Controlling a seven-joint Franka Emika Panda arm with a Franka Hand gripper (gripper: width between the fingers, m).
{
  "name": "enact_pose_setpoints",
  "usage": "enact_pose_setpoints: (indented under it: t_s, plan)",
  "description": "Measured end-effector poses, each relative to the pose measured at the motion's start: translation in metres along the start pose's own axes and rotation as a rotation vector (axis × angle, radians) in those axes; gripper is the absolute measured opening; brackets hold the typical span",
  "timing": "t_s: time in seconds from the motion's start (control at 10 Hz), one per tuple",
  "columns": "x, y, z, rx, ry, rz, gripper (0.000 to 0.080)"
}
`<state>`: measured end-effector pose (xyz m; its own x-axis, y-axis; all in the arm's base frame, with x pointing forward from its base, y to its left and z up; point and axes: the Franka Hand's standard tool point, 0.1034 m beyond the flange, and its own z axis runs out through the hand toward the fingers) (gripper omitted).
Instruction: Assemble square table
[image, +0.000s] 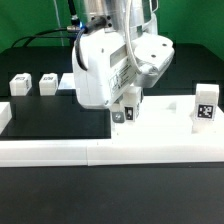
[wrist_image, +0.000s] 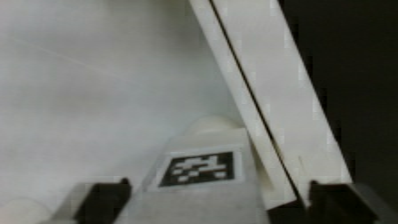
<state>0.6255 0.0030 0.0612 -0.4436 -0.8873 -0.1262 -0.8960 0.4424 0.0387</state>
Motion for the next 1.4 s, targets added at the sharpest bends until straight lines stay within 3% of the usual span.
enact_pose_setpoints:
  t_s: [0.1, 0.3, 0.5, 0.6, 0.7, 1.4]
  plan:
    - [0.000, 0.000, 0.000, 0.000, 0.000, 0.000, 0.0615]
    - [-0.012, 0.005, -0.005, 0.001, -0.008, -0.016, 0.0643]
    - [-0.025, 0.013, -0.030, 0.003, -0.033, -0.038, 0.0648]
    - [-0.033, 0.011, -0.051, 0.006, -0.055, -0.047, 0.0649]
    - [-0.036, 0.011, -0.057, 0.009, -0.062, -0.056, 0.0649]
    - [-0.034, 0.013, -0.051, 0.003, -0.056, -0.064, 0.0649]
